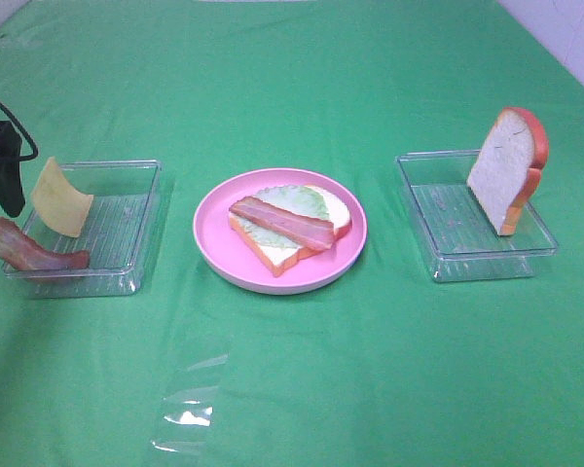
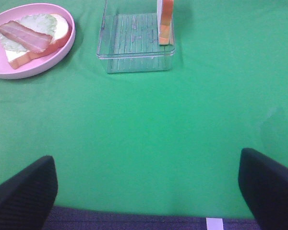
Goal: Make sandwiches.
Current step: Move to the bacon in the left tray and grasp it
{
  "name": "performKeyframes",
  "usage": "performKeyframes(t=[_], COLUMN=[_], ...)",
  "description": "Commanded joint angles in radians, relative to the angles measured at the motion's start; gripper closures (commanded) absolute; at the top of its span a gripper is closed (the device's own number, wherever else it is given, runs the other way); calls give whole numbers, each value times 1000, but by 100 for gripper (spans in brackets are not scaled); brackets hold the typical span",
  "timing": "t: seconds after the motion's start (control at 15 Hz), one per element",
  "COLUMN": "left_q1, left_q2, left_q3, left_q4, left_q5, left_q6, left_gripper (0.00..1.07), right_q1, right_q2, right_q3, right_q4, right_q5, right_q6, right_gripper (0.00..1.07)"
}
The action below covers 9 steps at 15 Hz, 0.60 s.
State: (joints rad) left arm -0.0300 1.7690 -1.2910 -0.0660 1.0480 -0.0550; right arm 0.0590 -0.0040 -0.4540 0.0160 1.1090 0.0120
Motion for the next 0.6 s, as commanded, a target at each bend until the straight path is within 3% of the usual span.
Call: performKeyframes(t=[0.07, 0.6], left_q1=[-1, -1], left_q2=[31, 168], left_q3=[23, 23], left_q4=[-9, -30], left_q5=[-57, -175], left_q6=[9, 12], left_gripper=[7, 10], right_q1=[-6, -6], right_q2=[-28, -28], right_q3=[3, 3], right_q4=[0, 0], right_q5=[-10, -10], right_q6=[-2, -2], right_gripper=[10, 10])
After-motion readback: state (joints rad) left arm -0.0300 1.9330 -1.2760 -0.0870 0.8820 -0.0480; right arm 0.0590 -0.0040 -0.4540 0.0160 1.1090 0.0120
